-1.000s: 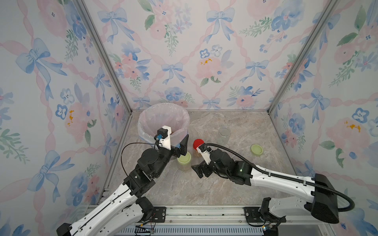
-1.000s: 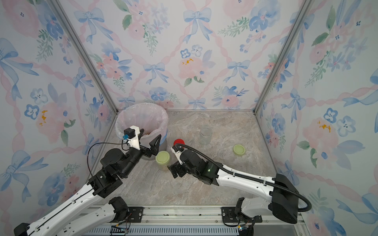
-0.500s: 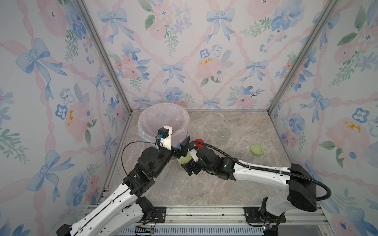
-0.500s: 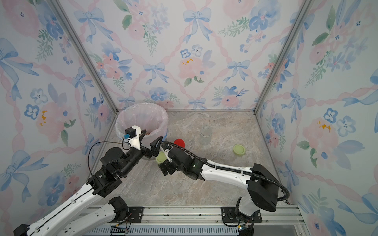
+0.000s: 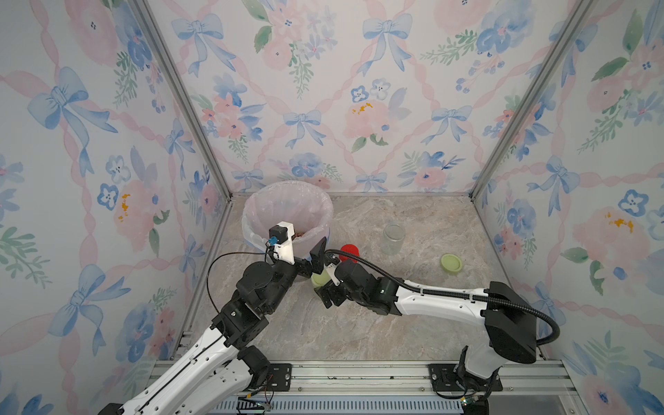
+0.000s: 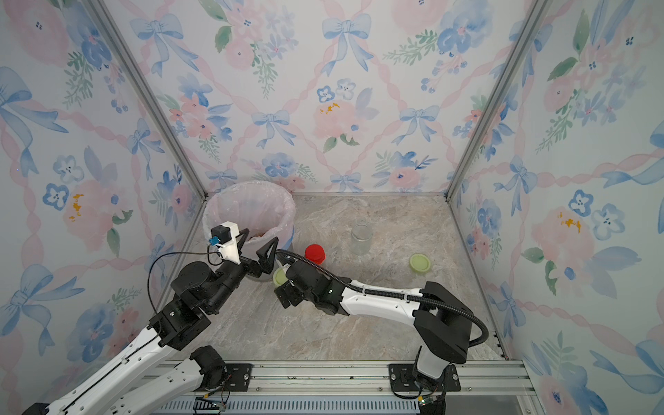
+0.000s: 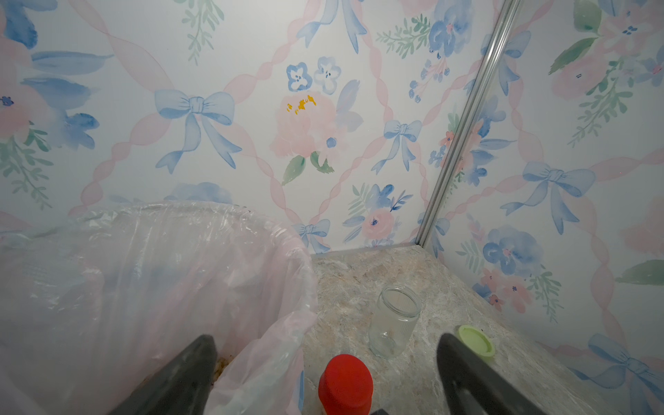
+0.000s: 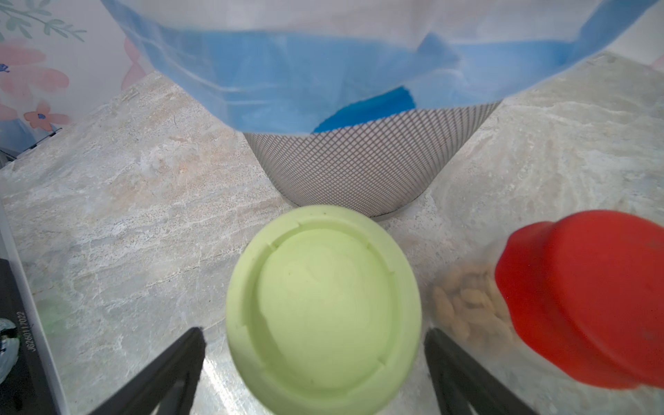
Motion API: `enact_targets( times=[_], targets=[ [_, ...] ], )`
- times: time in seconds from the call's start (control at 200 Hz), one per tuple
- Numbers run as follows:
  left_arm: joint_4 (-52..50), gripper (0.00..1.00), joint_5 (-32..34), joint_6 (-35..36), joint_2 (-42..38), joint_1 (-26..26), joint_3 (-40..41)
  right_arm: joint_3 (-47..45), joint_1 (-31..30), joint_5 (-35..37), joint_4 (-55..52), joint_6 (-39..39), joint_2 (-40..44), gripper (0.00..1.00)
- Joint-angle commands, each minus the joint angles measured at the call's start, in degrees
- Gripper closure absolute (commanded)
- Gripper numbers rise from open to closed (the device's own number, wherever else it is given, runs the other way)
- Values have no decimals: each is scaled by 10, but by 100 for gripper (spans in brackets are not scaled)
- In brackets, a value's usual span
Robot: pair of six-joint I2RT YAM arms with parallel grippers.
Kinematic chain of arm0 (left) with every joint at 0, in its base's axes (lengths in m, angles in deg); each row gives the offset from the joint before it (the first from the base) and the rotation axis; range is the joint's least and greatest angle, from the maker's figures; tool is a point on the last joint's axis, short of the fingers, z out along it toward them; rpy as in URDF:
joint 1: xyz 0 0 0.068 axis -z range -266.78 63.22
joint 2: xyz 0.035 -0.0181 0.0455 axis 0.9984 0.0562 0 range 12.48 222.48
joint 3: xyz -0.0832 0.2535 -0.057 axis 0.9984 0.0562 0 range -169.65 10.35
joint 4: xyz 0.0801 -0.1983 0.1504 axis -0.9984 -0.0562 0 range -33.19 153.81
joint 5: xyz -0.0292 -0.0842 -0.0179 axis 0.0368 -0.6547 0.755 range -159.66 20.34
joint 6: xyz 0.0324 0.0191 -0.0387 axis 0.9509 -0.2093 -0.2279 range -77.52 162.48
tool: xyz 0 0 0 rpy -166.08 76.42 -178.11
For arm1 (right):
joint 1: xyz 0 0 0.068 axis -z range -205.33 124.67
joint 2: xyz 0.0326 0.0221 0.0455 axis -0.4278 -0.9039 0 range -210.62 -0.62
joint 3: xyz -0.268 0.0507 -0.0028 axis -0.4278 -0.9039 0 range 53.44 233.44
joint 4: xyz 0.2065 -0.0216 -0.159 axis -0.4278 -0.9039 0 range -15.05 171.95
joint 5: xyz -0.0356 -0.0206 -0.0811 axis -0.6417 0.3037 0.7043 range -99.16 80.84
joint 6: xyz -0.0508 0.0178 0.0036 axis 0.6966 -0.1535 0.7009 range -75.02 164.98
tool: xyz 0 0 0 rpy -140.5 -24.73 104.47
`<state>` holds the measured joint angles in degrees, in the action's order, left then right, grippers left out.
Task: Empty moldy peanuts from jars
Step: Pick up the jar from the center of the board.
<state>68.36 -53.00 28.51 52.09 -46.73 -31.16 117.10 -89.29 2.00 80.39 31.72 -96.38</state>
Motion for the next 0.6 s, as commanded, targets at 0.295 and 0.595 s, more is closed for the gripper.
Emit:
enact_targets(
  times=[0.295, 0.595],
  targets=[
    [-7, 2, 28, -39, -25, -30, 19, 24, -7, 19, 24, 5, -36, 3],
    [-9, 2, 43, -51, -32, -42, 41, 18, -3, 24, 67, -2, -55, 1]
  ],
)
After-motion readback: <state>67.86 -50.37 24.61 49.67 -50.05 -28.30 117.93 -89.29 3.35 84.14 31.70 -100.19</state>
